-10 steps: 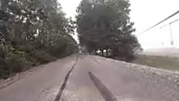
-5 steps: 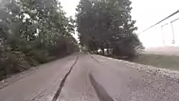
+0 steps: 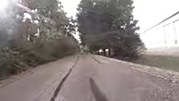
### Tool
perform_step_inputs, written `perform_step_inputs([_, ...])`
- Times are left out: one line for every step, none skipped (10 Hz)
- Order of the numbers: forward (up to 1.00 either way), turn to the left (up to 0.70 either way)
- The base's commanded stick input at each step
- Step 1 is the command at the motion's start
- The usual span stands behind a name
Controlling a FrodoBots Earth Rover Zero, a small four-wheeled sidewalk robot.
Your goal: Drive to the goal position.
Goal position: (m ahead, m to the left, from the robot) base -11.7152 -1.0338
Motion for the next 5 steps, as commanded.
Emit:
perform_step_inputs([0.7,0.0])
perform_step_inputs([0.7,0.0])
perform_step_inputs([0.7,0.0])
perform_step_inputs([0.7,0.0])
perform_step_inputs([0.7,0.0])
